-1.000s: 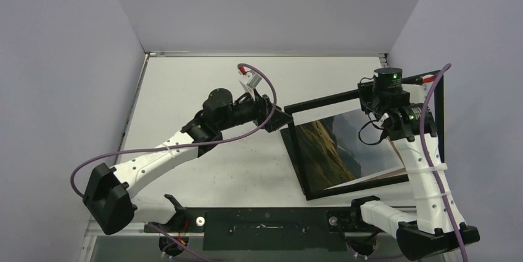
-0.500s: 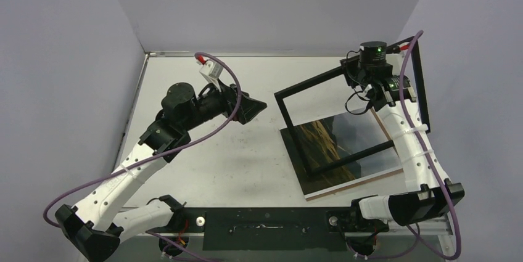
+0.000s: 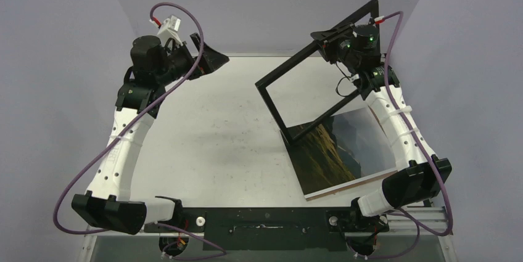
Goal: Put the photo into the frame
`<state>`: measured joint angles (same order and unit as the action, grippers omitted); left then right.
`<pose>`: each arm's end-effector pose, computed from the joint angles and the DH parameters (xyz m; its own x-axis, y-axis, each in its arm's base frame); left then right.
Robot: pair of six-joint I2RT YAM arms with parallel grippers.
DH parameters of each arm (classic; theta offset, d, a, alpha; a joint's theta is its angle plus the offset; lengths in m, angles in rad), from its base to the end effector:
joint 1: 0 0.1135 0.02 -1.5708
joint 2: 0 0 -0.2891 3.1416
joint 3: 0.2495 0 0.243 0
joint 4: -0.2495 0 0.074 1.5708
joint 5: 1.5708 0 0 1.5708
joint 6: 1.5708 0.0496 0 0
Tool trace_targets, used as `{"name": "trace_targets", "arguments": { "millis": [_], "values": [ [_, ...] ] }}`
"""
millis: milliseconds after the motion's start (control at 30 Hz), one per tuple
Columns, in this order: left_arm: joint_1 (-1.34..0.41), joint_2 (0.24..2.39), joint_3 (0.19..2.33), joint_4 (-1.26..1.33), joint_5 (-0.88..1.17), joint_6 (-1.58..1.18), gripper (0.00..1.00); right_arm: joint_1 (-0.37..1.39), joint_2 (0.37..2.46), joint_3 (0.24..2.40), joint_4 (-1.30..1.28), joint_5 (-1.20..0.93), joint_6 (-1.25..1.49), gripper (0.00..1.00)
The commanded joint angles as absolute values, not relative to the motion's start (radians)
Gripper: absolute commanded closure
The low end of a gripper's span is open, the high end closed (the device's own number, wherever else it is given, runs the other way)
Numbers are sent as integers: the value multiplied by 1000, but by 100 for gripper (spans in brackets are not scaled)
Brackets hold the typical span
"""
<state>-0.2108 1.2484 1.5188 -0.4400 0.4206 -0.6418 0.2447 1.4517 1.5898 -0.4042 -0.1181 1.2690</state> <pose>0.2469 -0.0736 0.4883 -0.4821 -0.4557 -0.7483 0.3694 0.6687 -0.6452 0.3183 0.0855 0.4600 -0.4108 0.8747 -0.2572 0.1393 0.3390 0.9304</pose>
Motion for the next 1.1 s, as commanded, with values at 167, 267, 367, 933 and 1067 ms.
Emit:
{"name": "trace_targets", "arguments": {
  "millis": [167,267,367,933,1067],
  "values": [
    [-199,1380,1504,-495,470,-620,3,266,1507,1651,80,-474,1380,91],
    [-204,1438,1452,-410,486,-663,3,292,1531,1661,160,-530,1421,92],
    [-213,1522,1441,-370,499,-710,3,314,1556,1666,289,-609,1493,92],
    [-425,1718,1326,-59,536,-889,8,404,1623,1697,471,-803,1690,93],
    [-426,1727,1326,-74,548,-899,11,405,1633,1664,572,-803,1817,94]
  ]
}}
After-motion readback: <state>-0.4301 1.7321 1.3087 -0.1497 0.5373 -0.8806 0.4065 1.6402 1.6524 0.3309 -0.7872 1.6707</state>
